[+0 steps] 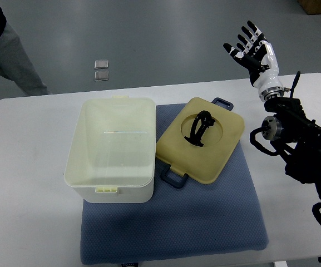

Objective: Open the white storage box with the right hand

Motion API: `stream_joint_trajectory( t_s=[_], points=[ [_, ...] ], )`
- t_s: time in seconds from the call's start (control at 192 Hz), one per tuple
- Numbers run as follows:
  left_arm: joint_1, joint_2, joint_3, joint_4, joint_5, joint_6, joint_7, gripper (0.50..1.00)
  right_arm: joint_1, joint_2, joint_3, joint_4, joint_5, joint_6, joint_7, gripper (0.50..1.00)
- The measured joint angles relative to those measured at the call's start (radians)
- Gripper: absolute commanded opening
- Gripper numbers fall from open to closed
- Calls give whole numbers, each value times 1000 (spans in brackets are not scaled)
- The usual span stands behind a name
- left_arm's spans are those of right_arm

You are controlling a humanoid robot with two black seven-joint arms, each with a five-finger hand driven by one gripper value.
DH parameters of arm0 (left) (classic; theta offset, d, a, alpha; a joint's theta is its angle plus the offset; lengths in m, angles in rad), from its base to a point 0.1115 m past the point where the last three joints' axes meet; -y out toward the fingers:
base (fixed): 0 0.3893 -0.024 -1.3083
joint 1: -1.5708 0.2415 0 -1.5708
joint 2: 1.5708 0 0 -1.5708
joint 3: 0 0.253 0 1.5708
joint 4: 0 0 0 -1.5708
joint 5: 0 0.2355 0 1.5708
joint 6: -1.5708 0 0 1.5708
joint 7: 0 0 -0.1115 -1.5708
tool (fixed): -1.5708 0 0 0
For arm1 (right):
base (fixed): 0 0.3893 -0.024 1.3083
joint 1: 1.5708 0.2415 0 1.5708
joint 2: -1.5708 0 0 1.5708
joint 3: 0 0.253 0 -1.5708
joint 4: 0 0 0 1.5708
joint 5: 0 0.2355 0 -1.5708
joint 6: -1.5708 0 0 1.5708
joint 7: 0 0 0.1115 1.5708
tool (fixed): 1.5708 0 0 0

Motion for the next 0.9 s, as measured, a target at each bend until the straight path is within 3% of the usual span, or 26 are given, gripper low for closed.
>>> stream_joint_trajectory(
  t_s=[0.256,0.407,0.898],
  points=[
    [0,0,0,0,0,0,0,1000,-51,-3,-7,-20,43,58,-76,913],
    [0,0,0,0,0,0,0,1000,-77,-6,-5,-21,43,101,-76,917],
    [0,0,0,0,0,0,0,1000,-102,-11,-1,-25,41,97,-66,926]
  ],
)
